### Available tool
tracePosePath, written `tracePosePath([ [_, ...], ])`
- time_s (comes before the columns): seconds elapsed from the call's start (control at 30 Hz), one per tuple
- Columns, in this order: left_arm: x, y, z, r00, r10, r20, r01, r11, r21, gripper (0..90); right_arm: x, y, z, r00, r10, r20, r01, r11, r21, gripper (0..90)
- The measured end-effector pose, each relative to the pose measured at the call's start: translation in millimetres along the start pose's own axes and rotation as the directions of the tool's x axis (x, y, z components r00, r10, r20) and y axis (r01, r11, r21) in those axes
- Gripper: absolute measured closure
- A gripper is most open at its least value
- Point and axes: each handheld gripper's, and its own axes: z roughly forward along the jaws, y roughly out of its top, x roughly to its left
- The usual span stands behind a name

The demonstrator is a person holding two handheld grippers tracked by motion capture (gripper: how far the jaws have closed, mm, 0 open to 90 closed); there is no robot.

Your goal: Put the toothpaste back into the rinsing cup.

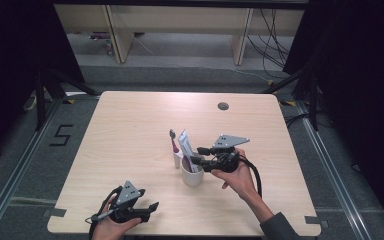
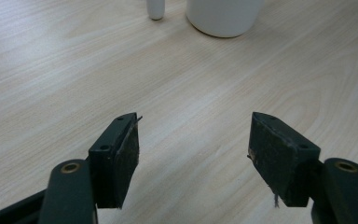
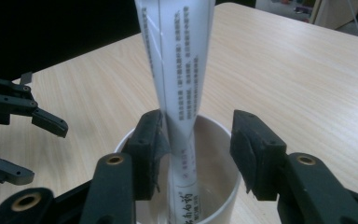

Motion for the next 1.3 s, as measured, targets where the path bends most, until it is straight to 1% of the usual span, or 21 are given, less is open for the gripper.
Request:
tracePosePath([
  [0.03,-0.3,-0.1,0.3,1.0000,-0.005,-0.001,0.005,1.0000,-0.005,33.0,-1.0,0.6,-1.2,0.9999,0.004,-0.009,-0.004,1.000,-0.005,53.4],
  [0.13,-0.5,-0.1,0.6,0.9999,-0.010,-0.006,0.010,0.9999,-0.012,30.9,-3.6,2.7,-9.4,0.9999,-0.001,0.012,0.001,1.000,-0.011,50.8],
  [0.2,-0.4,-0.1,0.7,0.9999,-0.010,-0.007,0.010,0.9999,-0.013,30.6,-4.3,2.8,-11.2,1.0000,0.004,0.009,-0.004,1.000,-0.011,50.0],
  [0.23,1.5,0.2,-1.0,0.9998,0.015,-0.009,-0.015,0.9999,0.008,30.3,-5.0,2.8,-13.7,0.9999,0.012,0.007,-0.012,1.000,-0.005,48.8],
  [0.27,1.6,0.4,-0.9,0.9999,0.012,-0.008,-0.012,0.9999,0.006,30.0,-5.4,2.6,-15.1,0.9996,0.027,0.004,-0.027,1.000,-0.012,47.7],
  [0.33,2.2,0.8,-1.0,0.9999,0.009,-0.010,-0.009,1.0000,-0.002,29.6,-8.7,3.0,-19.4,0.9997,0.024,0.008,-0.024,1.000,-0.019,46.3],
  [0.47,4.6,1.1,-2.5,0.9997,0.009,-0.023,-0.009,0.9999,-0.004,28.8,-13.7,2.4,-30.0,0.9985,0.044,0.033,-0.043,0.999,-0.027,43.2],
  [0.5,4.9,1.2,-2.6,0.9997,0.008,-0.024,-0.008,1.0000,-0.006,28.7,-16.0,2.5,-32.9,0.9985,0.029,0.047,-0.027,0.999,-0.031,42.5],
  [0.57,5.3,1.2,-2.4,0.9997,0.008,-0.023,-0.008,0.9999,-0.012,28.4,-18.8,1.1,-36.2,0.9981,0.041,0.045,-0.040,0.998,-0.040,40.0],
  [0.67,5.3,1.6,-2.8,0.9998,0.010,-0.020,-0.010,0.9999,-0.010,28.1,-20.7,-0.7,-43.2,0.9944,0.070,0.079,-0.066,0.997,-0.046,37.0],
  [0.73,5.4,1.5,-2.4,0.9997,0.010,-0.023,-0.010,0.9999,-0.013,28.1,-23.5,-1.6,-47.4,0.9946,0.073,0.074,-0.069,0.997,-0.045,35.4],
  [0.8,5.8,1.4,-2.4,0.9996,0.013,-0.027,-0.013,0.9999,-0.011,28.0,-26.7,-3.4,-50.8,0.9947,0.070,0.075,-0.066,0.996,-0.052,33.4],
  [0.9,5.5,1.8,-2.5,0.9997,0.009,-0.022,-0.010,0.9999,-0.011,27.7,-29.1,-9.8,-60.4,0.9899,0.111,0.088,-0.108,0.993,-0.038,31.2],
  [0.93,5.3,1.7,-2.3,0.9997,0.009,-0.022,-0.009,0.9999,-0.012,27.7,-29.1,-9.8,-60.4,0.9899,0.111,0.088,-0.108,0.993,-0.038,31.2],
  [0.97,5.1,1.6,-2.3,0.9997,0.008,-0.022,-0.008,0.9999,-0.011,27.7,-31.7,-11.5,-62.7,0.9916,0.086,0.096,-0.082,0.996,-0.042,31.1],
  [1.03,5.4,1.7,-2.7,0.9997,0.012,-0.023,-0.013,0.9999,-0.011,27.7,-32.1,-15.6,-66.2,0.9885,0.116,0.097,-0.113,0.993,-0.039,30.1],
  [1.07,5.6,1.8,-2.8,0.9996,0.012,-0.024,-0.012,0.9999,-0.011,27.6,-34.3,-17.7,-67.7,0.9904,0.103,0.092,-0.100,0.994,-0.035,29.6],
  [1.1,5.7,1.7,-2.6,0.9996,0.010,-0.026,-0.011,0.9998,-0.019,27.6,-33.2,-20.0,-70.1,0.9864,0.127,0.104,-0.124,0.992,-0.035,29.2],
  [1.17,6.0,2.0,-2.5,0.9995,0.010,-0.030,-0.010,0.9998,-0.019,27.6,-33.8,-24.4,-74.0,0.9845,0.136,0.111,-0.133,0.991,-0.029,27.9],
  [1.27,5.8,3.0,-2.8,0.9995,0.011,-0.031,-0.011,0.9999,-0.012,27.3,-37.1,-30.2,-81.0,0.9839,0.124,0.129,-0.121,0.992,-0.032,26.5],
  [1.3,5.8,3.2,-2.8,0.9994,0.012,-0.032,-0.012,0.9999,-0.012,27.2,-36.0,-32.2,-84.3,0.9813,0.146,0.126,-0.143,0.989,-0.031,26.2],
])
